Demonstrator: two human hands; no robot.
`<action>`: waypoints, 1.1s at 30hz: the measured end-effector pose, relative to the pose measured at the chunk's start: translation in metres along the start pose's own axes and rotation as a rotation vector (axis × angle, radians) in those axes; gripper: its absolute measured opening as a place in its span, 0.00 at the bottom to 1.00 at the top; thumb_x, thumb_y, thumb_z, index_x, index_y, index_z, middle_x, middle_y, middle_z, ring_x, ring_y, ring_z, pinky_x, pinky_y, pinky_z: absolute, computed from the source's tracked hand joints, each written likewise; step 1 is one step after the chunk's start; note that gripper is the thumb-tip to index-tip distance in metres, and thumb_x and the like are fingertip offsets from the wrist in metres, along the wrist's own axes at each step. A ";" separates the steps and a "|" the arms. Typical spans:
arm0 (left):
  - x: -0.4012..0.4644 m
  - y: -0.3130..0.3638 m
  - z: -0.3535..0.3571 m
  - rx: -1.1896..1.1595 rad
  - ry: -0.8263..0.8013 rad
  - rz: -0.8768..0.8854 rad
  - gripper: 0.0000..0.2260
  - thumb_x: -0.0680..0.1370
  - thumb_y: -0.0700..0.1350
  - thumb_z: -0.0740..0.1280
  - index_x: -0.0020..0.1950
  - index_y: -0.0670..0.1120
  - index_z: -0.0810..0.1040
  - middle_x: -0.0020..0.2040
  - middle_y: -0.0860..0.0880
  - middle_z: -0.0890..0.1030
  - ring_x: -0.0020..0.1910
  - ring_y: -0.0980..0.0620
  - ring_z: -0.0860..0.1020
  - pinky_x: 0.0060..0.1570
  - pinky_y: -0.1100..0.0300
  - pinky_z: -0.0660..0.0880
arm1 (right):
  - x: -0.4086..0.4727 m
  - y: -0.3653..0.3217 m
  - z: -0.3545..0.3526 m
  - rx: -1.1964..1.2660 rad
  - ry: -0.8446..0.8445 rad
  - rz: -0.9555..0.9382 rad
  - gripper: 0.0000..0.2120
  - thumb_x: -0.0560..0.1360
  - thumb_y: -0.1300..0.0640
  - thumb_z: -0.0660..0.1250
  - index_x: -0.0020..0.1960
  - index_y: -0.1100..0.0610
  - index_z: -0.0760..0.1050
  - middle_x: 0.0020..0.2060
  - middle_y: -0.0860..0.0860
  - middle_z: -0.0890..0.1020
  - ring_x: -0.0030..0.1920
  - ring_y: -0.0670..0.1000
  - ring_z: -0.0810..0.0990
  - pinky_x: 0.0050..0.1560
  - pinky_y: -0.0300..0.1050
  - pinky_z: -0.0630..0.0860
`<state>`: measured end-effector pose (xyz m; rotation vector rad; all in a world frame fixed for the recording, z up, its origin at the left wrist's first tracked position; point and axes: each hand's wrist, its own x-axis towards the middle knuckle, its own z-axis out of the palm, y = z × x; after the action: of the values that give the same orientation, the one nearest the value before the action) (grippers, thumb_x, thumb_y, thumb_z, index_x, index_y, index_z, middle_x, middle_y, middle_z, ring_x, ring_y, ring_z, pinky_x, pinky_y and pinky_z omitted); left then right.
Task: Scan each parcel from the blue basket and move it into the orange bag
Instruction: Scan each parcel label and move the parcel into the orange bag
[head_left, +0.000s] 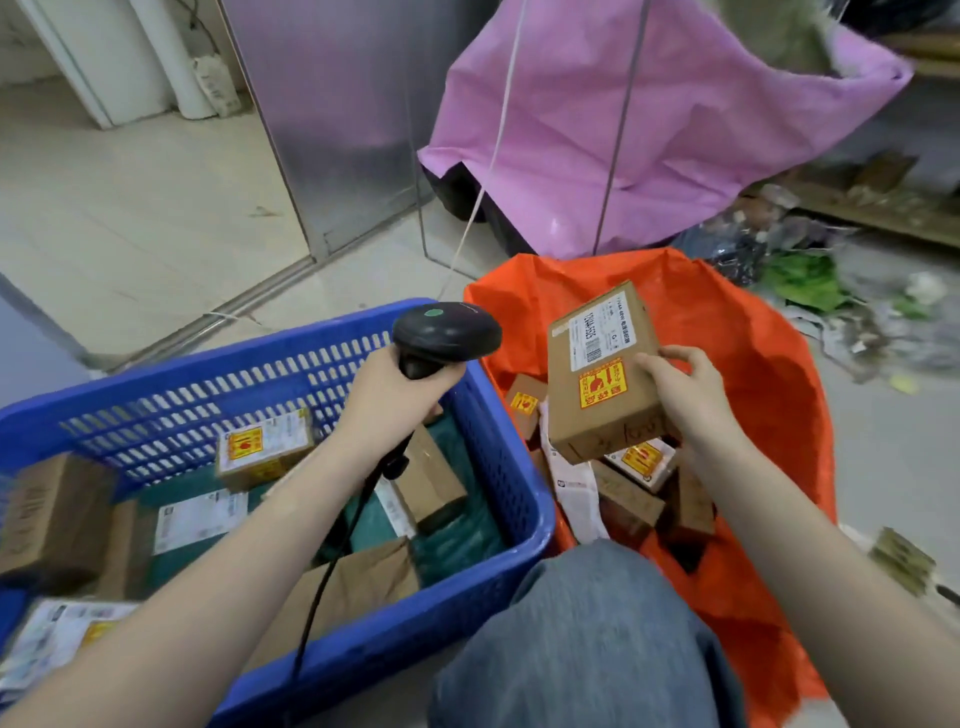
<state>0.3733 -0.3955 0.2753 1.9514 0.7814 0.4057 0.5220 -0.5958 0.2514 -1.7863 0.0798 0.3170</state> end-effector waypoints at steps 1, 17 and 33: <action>0.004 -0.004 0.007 0.009 -0.014 -0.011 0.10 0.73 0.49 0.71 0.38 0.44 0.76 0.26 0.51 0.77 0.22 0.63 0.74 0.33 0.60 0.70 | 0.006 0.008 0.001 0.015 -0.005 0.038 0.14 0.77 0.55 0.65 0.61 0.54 0.69 0.56 0.54 0.77 0.46 0.51 0.79 0.42 0.45 0.75; 0.026 -0.046 -0.009 -0.064 0.043 -0.143 0.06 0.74 0.44 0.71 0.40 0.47 0.75 0.29 0.49 0.77 0.23 0.61 0.75 0.29 0.68 0.72 | 0.018 0.001 0.063 -0.206 -0.156 -0.071 0.26 0.80 0.49 0.59 0.76 0.54 0.59 0.73 0.53 0.65 0.70 0.53 0.66 0.68 0.48 0.65; 0.012 -0.145 -0.175 -0.170 0.264 -0.261 0.07 0.74 0.40 0.70 0.36 0.44 0.76 0.26 0.49 0.76 0.20 0.62 0.73 0.26 0.68 0.70 | -0.078 -0.038 0.267 -0.389 -0.545 -0.237 0.28 0.76 0.54 0.65 0.73 0.54 0.59 0.68 0.53 0.68 0.66 0.52 0.70 0.64 0.45 0.67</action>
<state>0.2306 -0.2234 0.2327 1.6305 1.1194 0.5582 0.4096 -0.3388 0.2523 -2.0024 -0.6114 0.6695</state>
